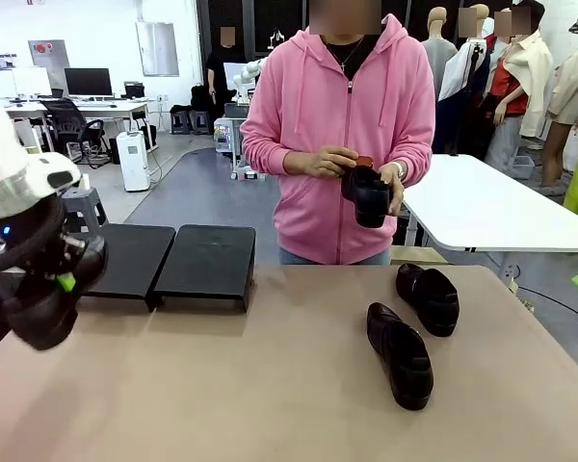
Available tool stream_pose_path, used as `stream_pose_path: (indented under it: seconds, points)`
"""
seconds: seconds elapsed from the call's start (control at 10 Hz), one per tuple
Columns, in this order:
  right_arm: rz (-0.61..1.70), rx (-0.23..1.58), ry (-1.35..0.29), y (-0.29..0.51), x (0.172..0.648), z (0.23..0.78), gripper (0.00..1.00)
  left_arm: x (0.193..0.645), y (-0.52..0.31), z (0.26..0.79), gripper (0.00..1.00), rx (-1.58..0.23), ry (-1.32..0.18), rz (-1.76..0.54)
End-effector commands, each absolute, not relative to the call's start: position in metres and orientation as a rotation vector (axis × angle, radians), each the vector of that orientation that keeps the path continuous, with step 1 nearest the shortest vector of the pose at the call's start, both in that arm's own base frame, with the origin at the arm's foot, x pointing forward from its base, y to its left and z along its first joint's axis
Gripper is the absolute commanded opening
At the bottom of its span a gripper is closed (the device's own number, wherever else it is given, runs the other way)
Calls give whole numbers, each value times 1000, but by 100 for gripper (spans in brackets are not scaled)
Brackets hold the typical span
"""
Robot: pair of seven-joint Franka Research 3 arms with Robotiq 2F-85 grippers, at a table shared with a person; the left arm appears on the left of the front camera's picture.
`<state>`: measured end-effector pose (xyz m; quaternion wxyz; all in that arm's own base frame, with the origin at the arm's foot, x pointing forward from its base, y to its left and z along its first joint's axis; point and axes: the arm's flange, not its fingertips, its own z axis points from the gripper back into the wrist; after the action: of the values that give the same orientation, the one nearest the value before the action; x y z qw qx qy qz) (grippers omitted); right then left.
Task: Organize the shoes by placing them on the stand.
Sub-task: Place the Shoe from the middle of the table onto the Shoes Stand.
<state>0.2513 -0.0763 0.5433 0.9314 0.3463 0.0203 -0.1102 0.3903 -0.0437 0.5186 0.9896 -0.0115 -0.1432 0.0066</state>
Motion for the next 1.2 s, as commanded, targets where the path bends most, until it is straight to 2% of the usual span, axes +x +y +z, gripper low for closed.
stream_pose_path:
  seconds: [0.0, 0.2, 0.4, 0.5, 1.0, 1.1]
  points:
    - [-202, 739, 33, -77, 253, 547, 100, 499, -32, 528, 0, 79, -331, 1]
    - [-202, 739, 33, -77, 253, 547, 100, 567, -15, 507, 0, 131, -377, -43]
    - [-202, 739, 33, -77, 253, 547, 100, 616, 1, 488, 0, 194, -460, 5]
    - [-202, 739, 33, -77, 253, 547, 100, 633, 6, 481, 0, 155, -448, -1]
    - [-202, 739, 33, -77, 253, 547, 100, 642, 9, 464, 0, 122, -435, 8]
    - [-202, 739, 33, -77, 253, 547, 100, 641, 10, 462, 26, 121, -436, 13]
